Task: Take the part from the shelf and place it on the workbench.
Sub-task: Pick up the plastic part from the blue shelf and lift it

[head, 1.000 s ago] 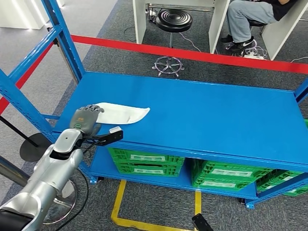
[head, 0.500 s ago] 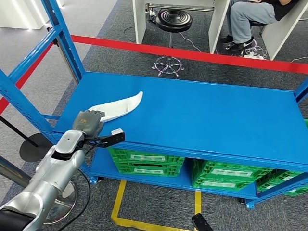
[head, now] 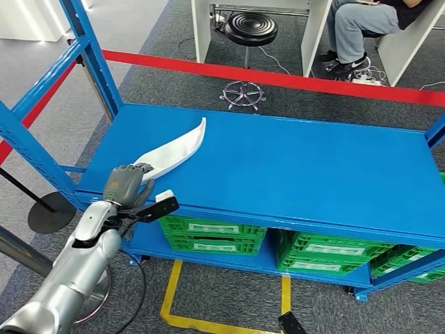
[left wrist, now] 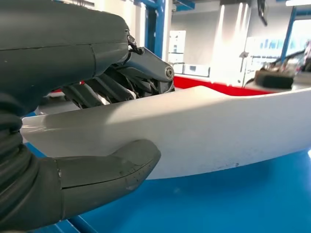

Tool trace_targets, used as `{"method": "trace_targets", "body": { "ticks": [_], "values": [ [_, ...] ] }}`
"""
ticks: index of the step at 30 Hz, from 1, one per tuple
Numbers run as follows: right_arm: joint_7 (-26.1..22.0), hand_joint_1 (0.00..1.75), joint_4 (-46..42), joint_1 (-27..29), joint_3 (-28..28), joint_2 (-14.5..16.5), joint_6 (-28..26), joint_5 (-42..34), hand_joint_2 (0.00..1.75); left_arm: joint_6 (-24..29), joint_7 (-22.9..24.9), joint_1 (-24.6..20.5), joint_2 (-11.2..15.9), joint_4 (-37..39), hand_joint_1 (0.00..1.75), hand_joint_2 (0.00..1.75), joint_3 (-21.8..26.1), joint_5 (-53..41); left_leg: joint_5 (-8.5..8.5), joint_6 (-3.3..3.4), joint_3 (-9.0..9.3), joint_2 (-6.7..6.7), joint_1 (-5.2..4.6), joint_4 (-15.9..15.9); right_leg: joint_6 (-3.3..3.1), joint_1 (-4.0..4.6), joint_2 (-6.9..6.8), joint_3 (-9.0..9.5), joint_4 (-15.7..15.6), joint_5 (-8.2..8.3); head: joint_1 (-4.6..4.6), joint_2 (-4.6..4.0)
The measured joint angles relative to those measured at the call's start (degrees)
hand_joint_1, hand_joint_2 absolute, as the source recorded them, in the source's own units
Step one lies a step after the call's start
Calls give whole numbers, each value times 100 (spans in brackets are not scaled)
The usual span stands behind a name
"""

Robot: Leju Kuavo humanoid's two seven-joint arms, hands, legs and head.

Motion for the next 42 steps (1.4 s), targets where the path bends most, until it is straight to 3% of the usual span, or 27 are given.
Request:
{"method": "trace_targets", "body": {
  "ticks": [8,11,13,15,17,18,19,20,22,24,27,28,30,32,33,34,35,37,39,40,42],
  "values": [
    [-116,0,0,112,-102,-1,-122,-123,175,165,-839,1102,-81,-1615,175,175,36,1074,-12,9,-5,8,-10,14,10,-11,12,-4,-12,6,-2,0],
    [-141,0,2,157,-149,10,-156,-150,175,237,-1030,1544,-120,-2235,175,175,16,1324,9,103,-16,12,-34,22,88,-36,16,0,-53,54,-6,0],
    [-156,0,2,176,-197,16,-181,-194,175,404,-1158,1842,-164,-2621,175,175,-4,1387,101,177,24,46,-6,-92,121,-26,13,-52,7,-30,-3,0],
    [-181,0,2,196,-259,16,-191,-273,175,659,-1240,2152,-222,-2960,175,175,-61,1340,164,219,44,79,24,-180,127,-21,6,-258,460,-362,11,0],
    [-223,0,2,228,-341,16,-163,-381,175,916,-1270,2461,-271,-3220,175,175,-135,1234,174,232,17,89,23,-177,152,-26,3,-571,1232,-720,21,0],
    [-250,0,2,248,-387,16,-136,-432,175,1024,-1273,2612,-289,-3313,175,175,-169,1189,173,230,6,94,22,-165,171,-33,1,-672,1488,-778,21,0],
    [-280,0,2,267,-438,16,-107,-476,175,1119,-1273,2751,-304,-3396,175,175,-202,1160,171,225,-6,97,24,-148,190,-44,-3,-675,1530,-719,21,0],
    [-304,0,2,279,-482,16,-84,-507,175,1190,-1273,2879,-318,-3464,175,175,-231,1148,163,211,-21,97,30,-118,208,-60,-11,-560,1326,-553,21,0],
    [-338,0,3,280,-556,22,-57,-538,175,1277,-1272,3073,-342,-3588,175,175,-275,1145,130,151,-70,88,43,-26,241,-87,-30,-137,570,-229,27,0],
    [-355,0,3,263,-604,39,-37,-549,175,1307,-1273,3169,-357,-3678,175,175,-295,1158,115,71,-143,73,36,80,210,-76,-27,102,144,-142,39,1],
    [-425,0,4,271,-690,53,98,-626,175,1435,-1341,3291,-373,-3788,175,175,-313,1354,138,-30,-207,58,43,155,78,-58,-20,39,126,-118,39,0],
    [-465,0,5,280,-725,55,171,-661,175,1506,-1385,3344,-377,-3824,175,175,-322,1451,71,-64,-240,52,53,203,18,-59,-23,6,119,-87,34,0],
    [-550,0,6,296,-787,60,291,-709,175,1633,-1460,3440,-385,-3882,175,175,-340,1605,-305,-133,-387,41,82,571,-91,-71,-39,-95,103,-5,21,0],
    [-630,0,7,317,-838,60,372,-733,175,1718,-1492,3535,-406,-3920,175,175,-352,1719,-787,-188,-594,38,111,1276,-135,-61,-54,-214,107,85,5,0],
    [-661,0,7,330,-864,60,398,-742,175,1744,-1497,3584,-418,-3931,175,175,-354,1763,-910,-202,-640,38,122,1554,-138,-57,-62,-277,109,132,5,0],
    [-683,0,7,338,-892,60,417,-748,175,1760,-1497,3624,-428,-3935,175,175,-354,1795,-907,-207,-606,38,130,1660,-135,-54,-69,-338,112,178,5,0],
    [-697,0,7,341,-918,60,426,-752,175,1768,-1497,3652,-434,-3936,175,175,-354,1819,-787,-204,-471,38,134,1542,-126,-53,-72,-396,115,223,5,0],
    [-709,0,6,334,-952,60,439,-756,175,1778,-1497,3678,-446,-3952,175,175,-353,1845,-465,-180,25,38,136,806,-90,-54,-71,-492,118,316,4,0],
    [-718,0,5,330,-972,60,442,-757,175,1786,-1498,3686,-463,-3983,175,175,-354,1854,-361,-144,460,30,117,69,-21,-48,-69,-543,110,413,9,0],
    [-723,0,4,330,-982,60,444,-761,175,1794,-1503,3692,-471,-3997,175,175,-355,1864,-377,-124,545,24,102,-107,20,-49,-70,-553,99,463,6,0],
    [-734,0,5,332,-1001,67,445,-777,175,1817,-1517,3709,-483,-4009,175,175,-352,1908,-325,-76,501,16,78,-141,101,-60,-74,-557,53,574,0,0]
  ]
}}
